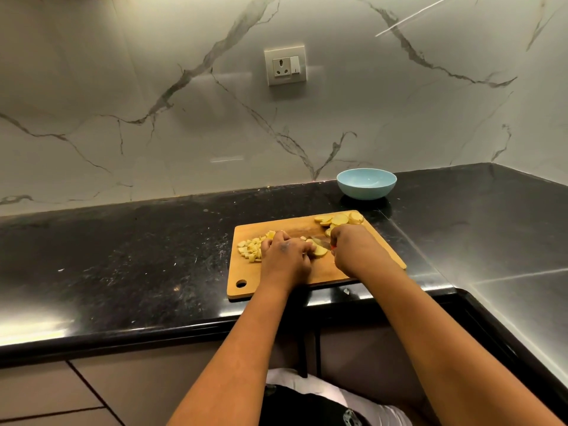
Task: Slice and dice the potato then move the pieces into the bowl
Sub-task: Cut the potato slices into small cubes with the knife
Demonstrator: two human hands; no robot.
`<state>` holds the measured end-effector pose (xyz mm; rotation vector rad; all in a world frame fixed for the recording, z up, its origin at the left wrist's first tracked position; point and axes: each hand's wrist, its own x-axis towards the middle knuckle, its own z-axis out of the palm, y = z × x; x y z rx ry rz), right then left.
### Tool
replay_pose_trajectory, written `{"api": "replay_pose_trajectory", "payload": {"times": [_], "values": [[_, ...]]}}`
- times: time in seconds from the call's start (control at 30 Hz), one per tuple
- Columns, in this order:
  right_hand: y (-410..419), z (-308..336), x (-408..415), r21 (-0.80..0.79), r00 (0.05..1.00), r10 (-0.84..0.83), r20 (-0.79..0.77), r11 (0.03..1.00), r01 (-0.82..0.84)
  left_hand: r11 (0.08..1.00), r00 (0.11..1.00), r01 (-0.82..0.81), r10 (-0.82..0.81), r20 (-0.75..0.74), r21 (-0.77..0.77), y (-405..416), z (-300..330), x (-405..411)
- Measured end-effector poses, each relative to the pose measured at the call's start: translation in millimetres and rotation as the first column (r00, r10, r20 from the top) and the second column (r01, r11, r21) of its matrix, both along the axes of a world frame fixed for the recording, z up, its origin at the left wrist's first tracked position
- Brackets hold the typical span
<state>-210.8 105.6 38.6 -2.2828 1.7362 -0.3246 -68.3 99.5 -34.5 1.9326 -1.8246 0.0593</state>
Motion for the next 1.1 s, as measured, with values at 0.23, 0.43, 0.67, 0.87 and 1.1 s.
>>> {"api": "replay_pose_trajectory", "payload": {"times": [0.23,0.43,0.67,0.87,1.1], "values": [[15,31,-31,0.051,0.967,-0.005,-0.254,0.999,0.019,0.999,0.999,0.036,-0.035,0.025,-0.009,6,-2,0],[20,7,-24,-0.080,0.995,-0.058,0.084,0.995,0.065,0.996,0.999,0.030,-0.033,-0.030,-0.088,9,0,1],[17,-23,-6,-0.133,0.991,-0.049,0.127,0.989,0.066,0.999,1.000,0.011,-0.010,0.028,-0.046,13,4,-2],[11,-14,11,-0.075,1.000,0.003,0.017,0.997,-0.002,0.999,0.999,0.002,0.000,0.050,-0.043,12,4,-1],[14,26,-16,0.051,0.973,0.025,-0.231,0.999,-0.013,0.999,0.999,0.011,-0.009,0.043,-0.037,10,4,-2]]}}
